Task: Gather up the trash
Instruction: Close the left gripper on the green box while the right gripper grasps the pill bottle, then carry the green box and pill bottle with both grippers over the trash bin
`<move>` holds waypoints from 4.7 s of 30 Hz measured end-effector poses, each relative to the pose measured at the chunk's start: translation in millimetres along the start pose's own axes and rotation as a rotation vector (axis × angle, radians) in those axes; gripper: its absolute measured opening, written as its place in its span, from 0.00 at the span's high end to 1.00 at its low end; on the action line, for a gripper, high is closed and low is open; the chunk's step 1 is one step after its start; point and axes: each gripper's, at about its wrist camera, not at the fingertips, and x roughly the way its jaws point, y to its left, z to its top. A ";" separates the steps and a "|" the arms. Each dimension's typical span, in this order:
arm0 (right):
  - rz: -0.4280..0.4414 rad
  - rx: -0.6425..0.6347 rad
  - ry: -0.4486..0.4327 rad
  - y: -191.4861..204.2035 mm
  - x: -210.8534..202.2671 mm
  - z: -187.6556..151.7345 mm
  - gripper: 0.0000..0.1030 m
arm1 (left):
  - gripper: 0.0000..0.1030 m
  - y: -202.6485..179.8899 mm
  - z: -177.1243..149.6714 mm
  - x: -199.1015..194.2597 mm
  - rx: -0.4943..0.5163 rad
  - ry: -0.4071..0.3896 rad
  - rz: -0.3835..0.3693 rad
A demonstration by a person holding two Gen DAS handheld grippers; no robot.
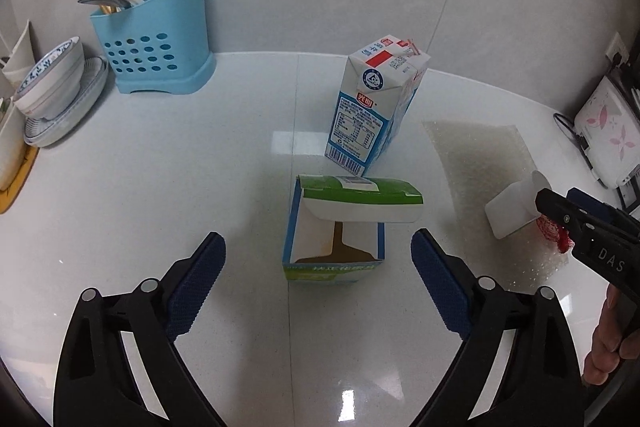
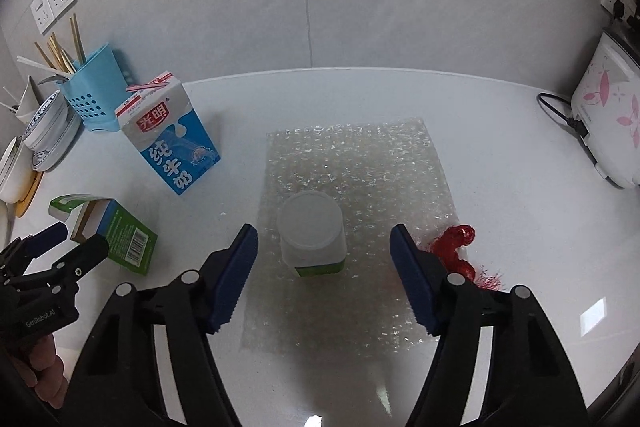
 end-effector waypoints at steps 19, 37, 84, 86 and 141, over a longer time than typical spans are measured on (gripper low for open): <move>-0.039 -0.002 -0.021 9.1 -3.3 3.4 0.66 | 0.54 -7.2 -0.4 10.5 0.063 0.010 -0.039; 0.035 -0.008 -0.118 4.3 -104.5 -27.6 0.66 | 0.54 -23.7 -29.2 -74.5 0.073 -0.036 -0.039; 0.161 -0.115 -0.079 -47.3 -223.4 -223.8 0.66 | 0.54 -95.6 -236.4 -188.2 0.041 0.012 -0.050; 0.167 -0.114 -0.074 -49.0 -223.6 -230.9 0.66 | 0.54 -95.1 -243.5 -186.6 0.042 0.019 -0.047; 0.147 -0.220 0.264 -34.1 -44.1 -394.2 0.66 | 0.54 -56.7 -386.6 -37.3 0.011 0.234 -0.002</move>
